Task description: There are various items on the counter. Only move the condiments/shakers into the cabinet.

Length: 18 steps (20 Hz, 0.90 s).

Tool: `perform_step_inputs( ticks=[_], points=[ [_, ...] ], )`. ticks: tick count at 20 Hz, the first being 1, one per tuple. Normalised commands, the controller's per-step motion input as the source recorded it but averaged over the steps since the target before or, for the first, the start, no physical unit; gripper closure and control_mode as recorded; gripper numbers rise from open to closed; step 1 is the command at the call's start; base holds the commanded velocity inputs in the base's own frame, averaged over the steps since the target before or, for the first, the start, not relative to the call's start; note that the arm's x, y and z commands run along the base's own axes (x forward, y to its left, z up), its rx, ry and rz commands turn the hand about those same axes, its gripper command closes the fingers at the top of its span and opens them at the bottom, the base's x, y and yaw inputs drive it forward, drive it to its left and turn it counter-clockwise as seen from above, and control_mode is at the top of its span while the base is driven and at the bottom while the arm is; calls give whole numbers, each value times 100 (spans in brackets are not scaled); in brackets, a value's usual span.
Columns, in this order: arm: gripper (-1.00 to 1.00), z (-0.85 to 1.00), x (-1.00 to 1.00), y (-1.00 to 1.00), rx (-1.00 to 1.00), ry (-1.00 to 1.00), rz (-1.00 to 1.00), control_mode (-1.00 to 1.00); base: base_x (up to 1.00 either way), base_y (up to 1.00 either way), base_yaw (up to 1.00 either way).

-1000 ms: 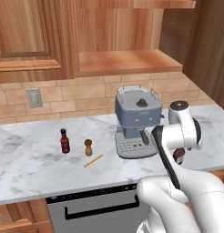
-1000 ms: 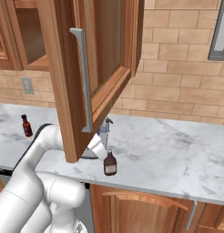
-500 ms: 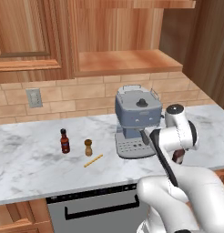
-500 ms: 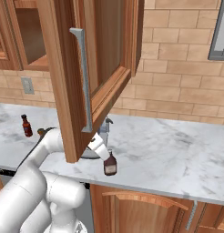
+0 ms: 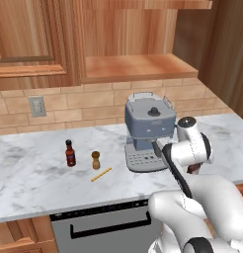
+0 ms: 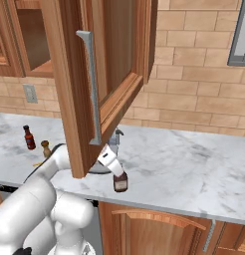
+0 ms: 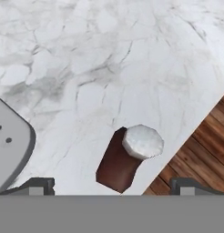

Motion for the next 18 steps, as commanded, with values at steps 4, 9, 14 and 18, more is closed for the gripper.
perform_step_inputs(
  ticks=[4, 9, 14, 18],
  points=[
    [-100, -11, 0, -15, 0, 0, 0, -100, 0, 0, 0],
    [-100, -13, 0, -14, 0, 0, 0, -100, 0, 0, 0],
    [-100, -6, 3, -2, 0, 0, 0, -100, 0, 0, 0],
    [-100, -2, 12, 0, 0, 0, 0, -100, 0, 0, 0]
  ],
)
